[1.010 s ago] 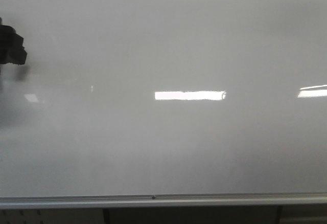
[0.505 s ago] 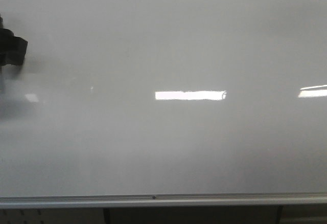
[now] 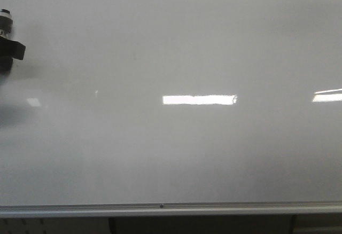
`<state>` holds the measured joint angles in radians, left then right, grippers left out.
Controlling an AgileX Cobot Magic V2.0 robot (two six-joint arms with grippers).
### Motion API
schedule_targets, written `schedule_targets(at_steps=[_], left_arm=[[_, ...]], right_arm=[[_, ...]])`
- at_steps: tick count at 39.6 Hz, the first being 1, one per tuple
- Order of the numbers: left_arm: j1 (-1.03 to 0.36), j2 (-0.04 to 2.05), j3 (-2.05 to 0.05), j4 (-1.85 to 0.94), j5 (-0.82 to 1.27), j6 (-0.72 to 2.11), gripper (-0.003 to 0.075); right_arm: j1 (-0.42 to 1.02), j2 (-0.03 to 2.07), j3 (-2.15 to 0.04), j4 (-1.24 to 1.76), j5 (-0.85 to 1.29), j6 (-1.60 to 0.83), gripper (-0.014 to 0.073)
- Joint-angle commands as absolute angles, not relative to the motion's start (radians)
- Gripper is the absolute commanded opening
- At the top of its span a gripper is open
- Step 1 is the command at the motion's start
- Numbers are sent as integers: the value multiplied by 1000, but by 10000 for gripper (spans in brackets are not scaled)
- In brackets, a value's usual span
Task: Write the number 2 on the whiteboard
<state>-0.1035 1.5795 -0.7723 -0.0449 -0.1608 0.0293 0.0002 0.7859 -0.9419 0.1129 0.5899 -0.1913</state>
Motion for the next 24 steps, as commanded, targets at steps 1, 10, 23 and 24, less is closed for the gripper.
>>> schedule_targets(at_steps=[1, 10, 23, 24], left_arm=[[-107, 1526, -805, -23, -147, 26, 64], [-119, 1402, -834, -14, 75, 26, 64], [-248, 1225, -929, 0, 361, 34, 64], [-255, 1216, -945, 0, 405, 46, 64]], right_arm=[[2, 799, -975, 128, 519, -200, 526], [2, 868, -979, 131, 561, -222, 526], [118, 900, -986, 212, 592, -353, 526], [124, 900, -991, 214, 598, -353, 526]])
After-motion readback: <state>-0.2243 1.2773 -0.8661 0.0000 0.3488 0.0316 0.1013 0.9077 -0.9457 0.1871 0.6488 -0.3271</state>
